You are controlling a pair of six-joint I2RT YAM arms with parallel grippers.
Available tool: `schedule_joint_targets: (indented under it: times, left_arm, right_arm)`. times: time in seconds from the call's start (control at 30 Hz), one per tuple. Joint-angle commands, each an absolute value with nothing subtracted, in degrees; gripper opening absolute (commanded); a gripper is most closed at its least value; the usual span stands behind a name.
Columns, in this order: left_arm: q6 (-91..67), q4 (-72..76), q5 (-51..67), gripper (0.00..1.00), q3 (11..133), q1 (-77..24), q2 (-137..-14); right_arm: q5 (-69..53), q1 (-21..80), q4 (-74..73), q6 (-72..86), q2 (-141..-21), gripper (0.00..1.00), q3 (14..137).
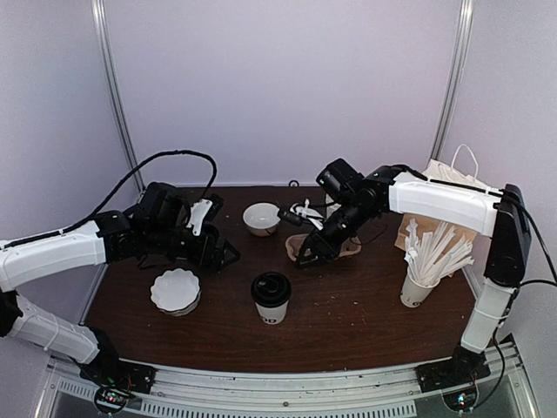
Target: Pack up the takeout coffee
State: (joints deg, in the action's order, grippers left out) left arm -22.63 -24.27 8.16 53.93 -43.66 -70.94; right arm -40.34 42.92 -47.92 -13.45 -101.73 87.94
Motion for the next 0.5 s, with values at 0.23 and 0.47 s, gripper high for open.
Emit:
schedule_joint_targets:
  times: [0.23, 0.47]
  left_arm:
    - [-38.0, -2.8, 19.2, 0.87, 47.0, -43.9, -75.1]
    - [-38.6, -3.7, 23.7, 0.86, 47.9, -44.5, -80.4]
  right_arm:
    - [-48.1, 44.3, -45.5, -7.6, -105.2, 0.34, 85.9]
    - [-50.5, 44.3, -45.6, -6.6, -107.4, 0.32, 85.7]
